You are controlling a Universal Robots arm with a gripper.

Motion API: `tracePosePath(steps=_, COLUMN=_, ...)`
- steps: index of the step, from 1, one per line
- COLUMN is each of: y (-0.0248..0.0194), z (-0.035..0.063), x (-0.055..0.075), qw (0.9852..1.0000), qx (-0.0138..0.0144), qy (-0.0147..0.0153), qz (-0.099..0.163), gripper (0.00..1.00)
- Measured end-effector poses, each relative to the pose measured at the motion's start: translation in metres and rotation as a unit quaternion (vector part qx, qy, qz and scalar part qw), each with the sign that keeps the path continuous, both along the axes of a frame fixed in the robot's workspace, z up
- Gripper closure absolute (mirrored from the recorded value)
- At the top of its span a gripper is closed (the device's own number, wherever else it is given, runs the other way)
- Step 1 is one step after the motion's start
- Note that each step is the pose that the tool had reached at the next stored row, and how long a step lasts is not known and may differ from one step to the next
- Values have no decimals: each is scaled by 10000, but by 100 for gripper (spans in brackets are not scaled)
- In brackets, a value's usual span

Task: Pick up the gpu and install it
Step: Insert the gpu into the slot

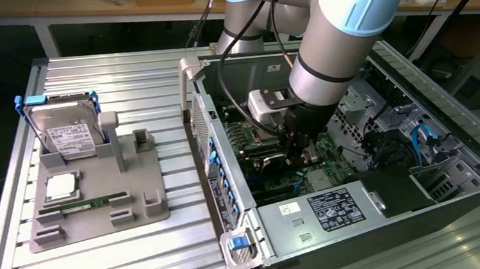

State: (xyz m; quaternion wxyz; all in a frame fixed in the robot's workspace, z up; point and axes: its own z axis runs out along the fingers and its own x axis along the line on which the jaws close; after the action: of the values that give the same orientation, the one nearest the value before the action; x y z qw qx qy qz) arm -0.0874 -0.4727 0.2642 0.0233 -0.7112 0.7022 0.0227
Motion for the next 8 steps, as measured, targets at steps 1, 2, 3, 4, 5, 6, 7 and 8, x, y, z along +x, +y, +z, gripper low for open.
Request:
tracePosePath(steps=1, y=0, z=0, x=0, qw=10000, qx=0, qy=0, qz=0, gripper=73)
tracePosePath(steps=2, y=0, z=0, x=0, qw=10000, qx=0, qy=0, qz=0, gripper=73)
tracePosePath(steps=3, y=0, z=0, x=0, qw=10000, qx=0, qy=0, qz=0, gripper=73)
tracePosePath(steps=4, y=0, z=0, x=0, qw=10000, qx=0, qy=0, qz=0, gripper=73)
tracePosePath(steps=5, y=0, z=0, x=0, qw=10000, qx=0, qy=0, qz=0, gripper=73)
tracePosePath(steps=6, y=0, z=0, x=0, qw=10000, qx=0, qy=0, qz=0, gripper=73)
tracePosePath(steps=7, y=0, z=0, x=0, qw=10000, qx=0, qy=2, qz=0, gripper=73)
tracePosePath(steps=8, y=0, z=-1, x=2, qw=10000, qx=1, qy=10, qz=1, gripper=73)
